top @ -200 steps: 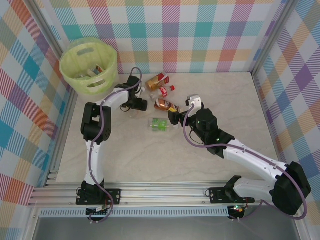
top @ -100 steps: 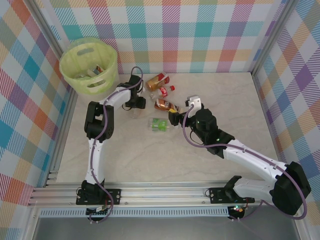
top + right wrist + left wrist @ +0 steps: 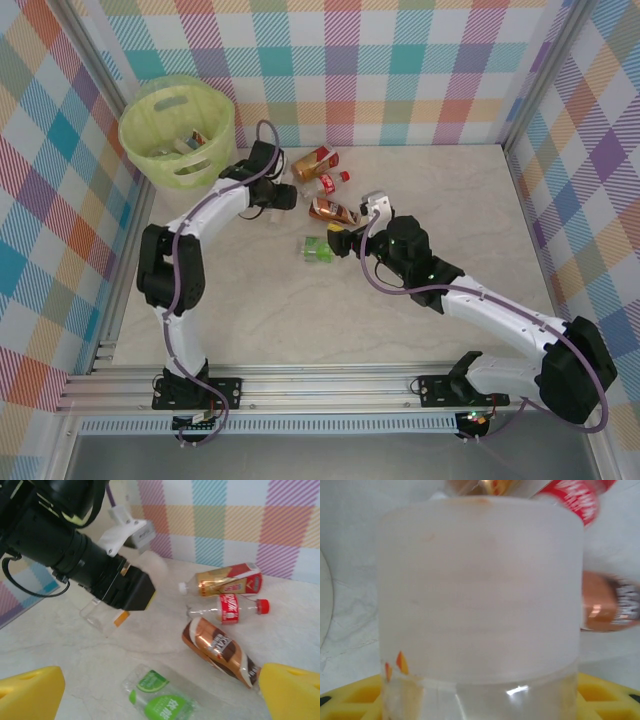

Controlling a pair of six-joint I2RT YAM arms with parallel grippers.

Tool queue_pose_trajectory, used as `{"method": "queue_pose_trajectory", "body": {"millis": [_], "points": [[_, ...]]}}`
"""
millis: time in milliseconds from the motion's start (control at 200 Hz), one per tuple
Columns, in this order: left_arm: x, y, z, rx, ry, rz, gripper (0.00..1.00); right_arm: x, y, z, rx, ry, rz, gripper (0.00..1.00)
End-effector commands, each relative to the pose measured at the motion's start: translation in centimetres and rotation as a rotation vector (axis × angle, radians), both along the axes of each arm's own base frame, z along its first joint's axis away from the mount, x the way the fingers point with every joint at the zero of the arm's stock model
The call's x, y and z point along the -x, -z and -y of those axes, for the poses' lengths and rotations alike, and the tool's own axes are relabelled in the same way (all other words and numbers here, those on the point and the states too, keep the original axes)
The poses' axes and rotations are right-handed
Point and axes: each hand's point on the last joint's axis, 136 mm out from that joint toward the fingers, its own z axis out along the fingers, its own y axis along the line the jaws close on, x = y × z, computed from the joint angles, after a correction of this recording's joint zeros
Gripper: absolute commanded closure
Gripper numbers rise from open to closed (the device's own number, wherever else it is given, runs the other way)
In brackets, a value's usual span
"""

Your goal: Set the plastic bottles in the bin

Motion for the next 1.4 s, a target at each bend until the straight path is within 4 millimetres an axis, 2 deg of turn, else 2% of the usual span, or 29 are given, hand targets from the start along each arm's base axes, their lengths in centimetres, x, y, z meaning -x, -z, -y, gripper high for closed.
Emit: {"method": "queue_pose_trajectory", "body": {"millis": [0, 145, 325, 505, 705, 975, 1110, 1215, 1325, 1395], "points": [[0.4, -4.5, 1.3, 0.127, 0.024, 0.104, 0.52, 0.8, -3.0, -2.0, -0.059, -0.125, 0.076, 0.0], [1.7, -9.0, 2.4, 0.236, 0.085, 0.206, 0.52, 1.8, -3.6, -3.0, -0.074, -0.208, 0.105, 0.0], [3.0, -14.3, 1.9, 0.331, 0.102, 0.347, 0.51, 1.7, -4.4, -3.1, -0.105, -0.205, 0.135, 0.0], [3.5, -20.3, -0.4, 0.345, 0.061, 0.531, 0.5, 1.8, -4.6, -3.4, -0.12, -0.223, 0.144, 0.0], [3.0, -24.9, -3.6, 0.334, -0.034, 0.685, 0.49, 2.6, -5.4, -4.1, -0.153, -0.281, 0.179, 0.0], [2.8, -32.2, -9.5, 0.27, -0.198, 0.991, 0.5, 2.8, -5.4, -4.0, -0.142, -0.287, 0.168, 0.0], [2.1, -33.9, -13.7, 0.225, -0.337, 1.074, 0.49, 2.9, -5.2, -3.8, -0.142, -0.283, 0.161, 0.0], [0.9, -34.5, -16.5, 0.235, -0.416, 1.072, 0.49, 3.0, -5.2, -3.7, -0.14, -0.282, 0.156, 0.0], [-1.2, -33.2, -18.7, 0.212, -0.469, 0.988, 0.49, 3.0, -5.3, -3.6, -0.14, -0.282, 0.158, 0.0], [-2.6, -31.9, -19.1, 0.223, -0.452, 0.941, 0.47, 3.2, -5.5, -3.6, -0.142, -0.286, 0.159, 0.0]]}}
